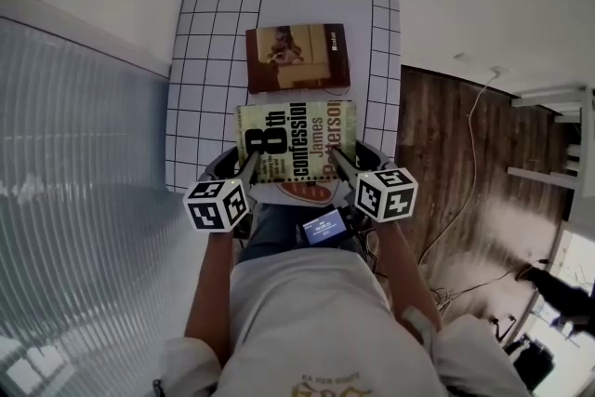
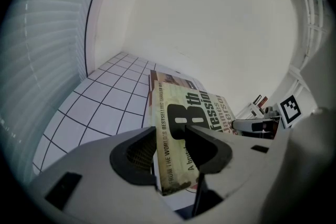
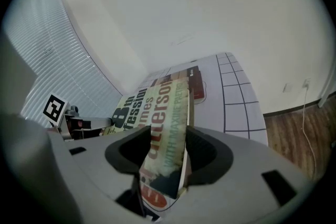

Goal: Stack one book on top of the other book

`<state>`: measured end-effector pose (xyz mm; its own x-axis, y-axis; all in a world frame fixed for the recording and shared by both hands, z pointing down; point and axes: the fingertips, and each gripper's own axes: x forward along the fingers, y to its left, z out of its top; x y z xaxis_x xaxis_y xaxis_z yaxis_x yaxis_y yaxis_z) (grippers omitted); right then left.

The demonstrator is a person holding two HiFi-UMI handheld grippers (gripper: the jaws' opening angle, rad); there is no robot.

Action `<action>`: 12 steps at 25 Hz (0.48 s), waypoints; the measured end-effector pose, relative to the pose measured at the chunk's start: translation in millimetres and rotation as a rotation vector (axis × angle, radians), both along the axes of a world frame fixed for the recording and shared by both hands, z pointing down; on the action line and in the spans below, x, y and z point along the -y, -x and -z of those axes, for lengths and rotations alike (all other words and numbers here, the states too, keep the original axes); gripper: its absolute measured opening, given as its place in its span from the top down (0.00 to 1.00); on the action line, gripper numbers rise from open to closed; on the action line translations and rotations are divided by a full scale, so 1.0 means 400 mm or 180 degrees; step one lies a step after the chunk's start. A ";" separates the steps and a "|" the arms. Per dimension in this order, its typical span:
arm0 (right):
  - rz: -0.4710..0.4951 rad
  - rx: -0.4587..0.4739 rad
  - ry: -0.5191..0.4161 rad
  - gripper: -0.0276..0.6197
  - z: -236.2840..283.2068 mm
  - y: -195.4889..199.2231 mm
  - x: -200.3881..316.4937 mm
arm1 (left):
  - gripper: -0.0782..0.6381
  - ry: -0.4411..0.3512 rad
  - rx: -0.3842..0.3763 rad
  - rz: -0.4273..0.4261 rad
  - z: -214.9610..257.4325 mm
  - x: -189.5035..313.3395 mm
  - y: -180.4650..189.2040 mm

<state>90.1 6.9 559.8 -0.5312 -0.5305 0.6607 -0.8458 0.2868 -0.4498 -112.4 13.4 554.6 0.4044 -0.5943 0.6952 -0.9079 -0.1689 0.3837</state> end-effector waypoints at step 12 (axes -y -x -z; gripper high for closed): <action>-0.0081 0.0051 -0.0185 0.63 0.071 -0.045 -0.016 | 0.64 -0.0222 0.0052 -0.0148 0.082 -0.003 -0.045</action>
<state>108.1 13.4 531.2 -0.5275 -0.5810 0.6198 -0.8459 0.2914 -0.4467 -94.2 14.7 521.9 0.4216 -0.6224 0.6594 -0.9045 -0.2368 0.3547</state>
